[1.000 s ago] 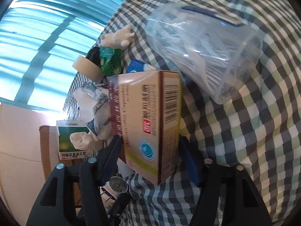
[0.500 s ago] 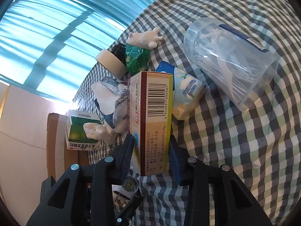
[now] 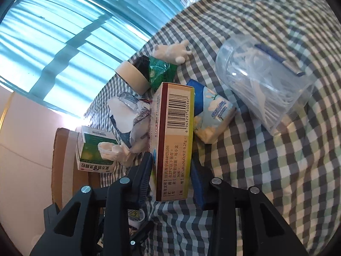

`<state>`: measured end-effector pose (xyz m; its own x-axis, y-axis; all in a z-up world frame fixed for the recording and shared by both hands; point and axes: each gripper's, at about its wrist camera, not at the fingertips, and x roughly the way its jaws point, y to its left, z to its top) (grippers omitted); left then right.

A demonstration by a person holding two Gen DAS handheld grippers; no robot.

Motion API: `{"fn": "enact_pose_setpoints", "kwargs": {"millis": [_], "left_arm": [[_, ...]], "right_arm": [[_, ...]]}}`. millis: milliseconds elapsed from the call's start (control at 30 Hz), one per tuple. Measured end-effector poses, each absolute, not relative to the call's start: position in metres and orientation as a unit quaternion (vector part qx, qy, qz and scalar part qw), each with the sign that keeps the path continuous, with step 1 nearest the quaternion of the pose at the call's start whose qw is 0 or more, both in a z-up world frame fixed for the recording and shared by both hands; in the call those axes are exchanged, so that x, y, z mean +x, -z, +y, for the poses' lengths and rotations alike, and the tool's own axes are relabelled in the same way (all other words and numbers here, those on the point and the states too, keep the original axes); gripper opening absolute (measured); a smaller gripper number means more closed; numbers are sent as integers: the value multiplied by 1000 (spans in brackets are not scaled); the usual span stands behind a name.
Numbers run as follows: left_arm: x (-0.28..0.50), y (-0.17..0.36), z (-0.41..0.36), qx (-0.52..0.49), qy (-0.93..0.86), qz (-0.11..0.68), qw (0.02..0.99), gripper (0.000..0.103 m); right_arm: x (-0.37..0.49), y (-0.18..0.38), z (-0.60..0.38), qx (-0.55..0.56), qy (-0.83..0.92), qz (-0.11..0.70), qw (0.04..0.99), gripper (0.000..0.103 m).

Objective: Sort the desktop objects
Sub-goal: 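Carry the white device and amoxicillin box with both tools over the cardboard box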

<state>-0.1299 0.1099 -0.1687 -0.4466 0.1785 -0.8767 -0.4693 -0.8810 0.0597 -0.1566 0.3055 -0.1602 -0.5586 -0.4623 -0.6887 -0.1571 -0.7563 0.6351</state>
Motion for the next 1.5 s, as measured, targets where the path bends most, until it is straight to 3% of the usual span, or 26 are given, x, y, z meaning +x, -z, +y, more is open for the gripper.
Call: {"fn": "enact_pose_setpoints", "kwargs": {"millis": [100,233,433,600,700,733,1133,1500], "left_arm": [[-128,159,96,-494,-842,120,183,60],[-121,165,65,-526,-835,62,150,60],[-90,185,44,-568,-815,14,115,60],[-86,191,51,-571,-813,43,106,60],[-81,188,51,-564,-818,46,104,56],[-80,185,49,-561,-821,42,101,50],[-66,125,29,-482,-870,22,100,50],[-116,54,5,-448,-887,6,111,50]], "right_arm": [[-145,140,303,448,845,-282,76,34],[-131,118,275,460,875,-143,53,31],[-142,144,248,519,848,-97,56,32],[-162,183,239,568,816,-98,45,31],[-160,180,235,557,826,-76,44,30],[-158,175,234,548,833,-70,43,30],[-114,124,239,478,871,-93,59,30],[-82,42,182,423,892,-107,120,30]]}}
